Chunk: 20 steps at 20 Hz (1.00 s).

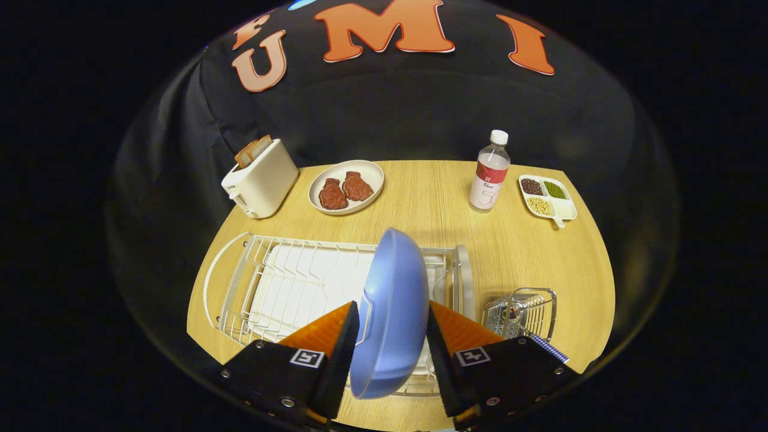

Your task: Take the plate from the dish rack, then take the spoon from the basket and place it into the plate.

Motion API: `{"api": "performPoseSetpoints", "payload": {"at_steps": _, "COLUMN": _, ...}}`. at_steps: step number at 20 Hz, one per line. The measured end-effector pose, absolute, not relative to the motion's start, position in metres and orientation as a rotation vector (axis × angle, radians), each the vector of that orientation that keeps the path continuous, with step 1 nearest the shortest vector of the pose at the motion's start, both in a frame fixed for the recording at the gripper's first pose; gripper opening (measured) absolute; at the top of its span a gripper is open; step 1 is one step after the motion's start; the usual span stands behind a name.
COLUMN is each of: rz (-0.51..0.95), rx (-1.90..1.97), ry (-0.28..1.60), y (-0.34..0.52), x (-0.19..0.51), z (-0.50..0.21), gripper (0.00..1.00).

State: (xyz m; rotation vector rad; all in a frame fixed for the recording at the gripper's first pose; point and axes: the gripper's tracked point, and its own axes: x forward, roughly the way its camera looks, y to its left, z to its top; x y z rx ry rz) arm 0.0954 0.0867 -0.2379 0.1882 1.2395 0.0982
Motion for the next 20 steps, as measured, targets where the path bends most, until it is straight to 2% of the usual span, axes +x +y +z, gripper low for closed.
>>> {"api": "performPoseSetpoints", "payload": {"at_steps": 2, "rz": 0.081, "rx": 0.165, "ry": 1.276, "y": 0.089, "x": 0.093, "z": -0.248, "gripper": 0.55}}
{"api": "performPoseSetpoints", "payload": {"at_steps": 4, "rz": 0.053, "rx": 0.107, "ry": 1.291, "y": 0.085, "x": 0.092, "z": -0.257, "gripper": 0.44}}
{"api": "performPoseSetpoints", "payload": {"at_steps": 13, "rz": -0.066, "rx": 0.042, "ry": 1.307, "y": 0.08, "x": 0.099, "z": -0.245, "gripper": 0.33}}
{"api": "performPoseSetpoints", "payload": {"at_steps": 17, "rz": -0.118, "rx": -0.063, "ry": 1.234, "y": 0.07, "x": 0.116, "z": -0.228, "gripper": 0.3}}
{"api": "performPoseSetpoints", "payload": {"at_steps": 20, "rz": -0.139, "rx": -0.072, "ry": 1.24, "y": 0.067, "x": 0.113, "z": -0.224, "gripper": 0.3}}
